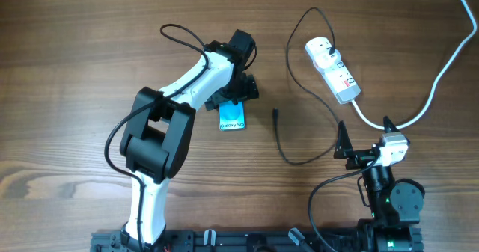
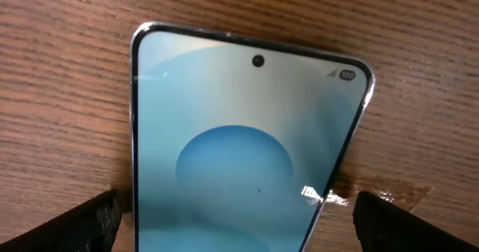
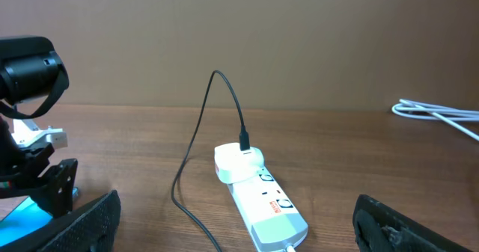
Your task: Plug charger to phone and switch on socket
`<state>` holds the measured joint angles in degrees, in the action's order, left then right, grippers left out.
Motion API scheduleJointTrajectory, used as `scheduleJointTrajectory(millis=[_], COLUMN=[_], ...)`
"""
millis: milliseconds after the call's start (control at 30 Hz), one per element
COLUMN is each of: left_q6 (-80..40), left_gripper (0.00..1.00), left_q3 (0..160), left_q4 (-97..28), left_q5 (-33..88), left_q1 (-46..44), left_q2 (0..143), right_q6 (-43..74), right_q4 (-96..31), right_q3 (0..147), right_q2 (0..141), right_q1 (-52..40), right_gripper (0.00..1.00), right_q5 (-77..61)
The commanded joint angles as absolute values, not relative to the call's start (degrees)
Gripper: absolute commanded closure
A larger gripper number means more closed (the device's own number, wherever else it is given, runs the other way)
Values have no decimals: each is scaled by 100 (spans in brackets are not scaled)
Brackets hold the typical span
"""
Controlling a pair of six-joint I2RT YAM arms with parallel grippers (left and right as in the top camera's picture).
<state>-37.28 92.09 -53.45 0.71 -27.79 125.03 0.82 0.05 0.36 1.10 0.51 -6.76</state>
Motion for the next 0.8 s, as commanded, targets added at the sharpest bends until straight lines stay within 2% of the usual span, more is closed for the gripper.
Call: scheduleJointTrajectory(millis=[0,767], left_q6=[-3837,-3822], left_gripper=[0,0], left_q3=[9139,9059], left_q4=[-5349,-5352], left_q5=[16,-119], left_q1=[-2759,-2814], left_q2=[12575,12582], right_q6=[154,154], right_q4=[34,32], right_q3=[30,30], right_q2=[80,80], right_q1=[23,23], right_gripper=[0,1], right_q5=[-580,-580])
